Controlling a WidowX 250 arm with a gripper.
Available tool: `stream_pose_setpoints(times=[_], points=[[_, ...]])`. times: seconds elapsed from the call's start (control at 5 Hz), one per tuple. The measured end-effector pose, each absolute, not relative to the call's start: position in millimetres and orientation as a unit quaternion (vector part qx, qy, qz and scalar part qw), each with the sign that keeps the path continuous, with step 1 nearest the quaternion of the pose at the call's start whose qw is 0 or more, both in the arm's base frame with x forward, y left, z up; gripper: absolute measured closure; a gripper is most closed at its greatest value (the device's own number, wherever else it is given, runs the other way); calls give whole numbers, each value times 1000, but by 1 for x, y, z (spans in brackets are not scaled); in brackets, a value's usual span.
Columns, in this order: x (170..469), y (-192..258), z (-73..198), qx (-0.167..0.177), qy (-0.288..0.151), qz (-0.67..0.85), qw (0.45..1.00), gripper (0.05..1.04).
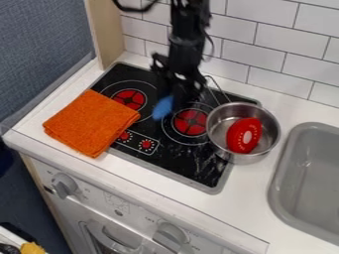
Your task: Move the fork in the top left side of the burner
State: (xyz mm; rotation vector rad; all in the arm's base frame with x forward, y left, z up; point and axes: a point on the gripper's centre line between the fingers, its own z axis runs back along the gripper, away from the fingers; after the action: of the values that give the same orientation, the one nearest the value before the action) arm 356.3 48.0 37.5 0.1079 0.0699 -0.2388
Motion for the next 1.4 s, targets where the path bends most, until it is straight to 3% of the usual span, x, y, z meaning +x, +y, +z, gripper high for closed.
stream_pose_setpoints(times=[0.2, 0.4, 1.2, 1.4], points=[[351, 91, 56, 68, -16, -95, 993, 643], [346, 113, 50, 57, -36, -87, 994, 652], [359, 161, 35, 37, -16, -77, 996, 653], [358, 163, 19, 25, 0, -70, 997, 604]])
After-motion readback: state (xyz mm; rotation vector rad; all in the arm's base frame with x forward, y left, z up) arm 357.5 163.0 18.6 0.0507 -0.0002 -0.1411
